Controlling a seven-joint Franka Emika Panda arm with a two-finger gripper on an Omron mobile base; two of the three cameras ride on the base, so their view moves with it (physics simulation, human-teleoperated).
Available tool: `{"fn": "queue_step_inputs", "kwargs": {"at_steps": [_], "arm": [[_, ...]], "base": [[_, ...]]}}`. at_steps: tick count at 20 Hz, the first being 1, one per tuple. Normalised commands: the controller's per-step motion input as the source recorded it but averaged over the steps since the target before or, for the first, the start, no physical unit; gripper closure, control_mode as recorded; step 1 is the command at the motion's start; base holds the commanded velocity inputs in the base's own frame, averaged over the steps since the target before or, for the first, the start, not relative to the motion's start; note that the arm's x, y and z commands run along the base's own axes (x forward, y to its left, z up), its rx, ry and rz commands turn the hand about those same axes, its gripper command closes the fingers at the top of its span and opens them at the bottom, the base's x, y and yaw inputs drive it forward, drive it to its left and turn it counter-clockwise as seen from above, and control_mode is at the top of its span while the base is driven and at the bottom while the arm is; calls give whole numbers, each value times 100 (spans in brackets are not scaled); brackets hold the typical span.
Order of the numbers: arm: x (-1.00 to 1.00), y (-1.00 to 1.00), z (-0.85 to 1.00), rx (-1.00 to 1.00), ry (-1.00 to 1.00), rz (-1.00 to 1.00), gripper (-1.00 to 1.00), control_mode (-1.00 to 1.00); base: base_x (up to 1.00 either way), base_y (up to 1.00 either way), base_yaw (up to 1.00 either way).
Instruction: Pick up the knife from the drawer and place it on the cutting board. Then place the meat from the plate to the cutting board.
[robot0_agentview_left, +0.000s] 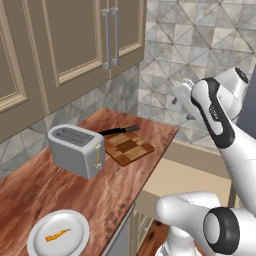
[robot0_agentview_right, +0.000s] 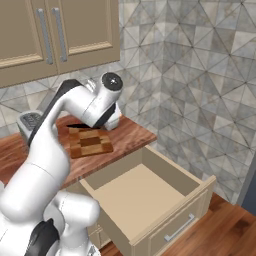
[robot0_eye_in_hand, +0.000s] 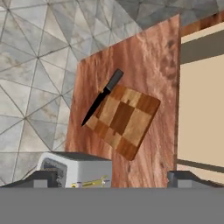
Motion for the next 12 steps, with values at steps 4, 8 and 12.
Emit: {"fn": "queue_step_inputs", "kwargs": {"at_steps": [4, 8, 12], "arm": [[-51, 0, 9, -6, -8, 34, -100, -100], [-52, 1, 2, -7, -9, 27, -100, -100], [-14, 11, 0, -9, -1, 10, -100, -100]], "base": [[0, 0, 0], [0, 0, 0], [0, 0, 0]]}}
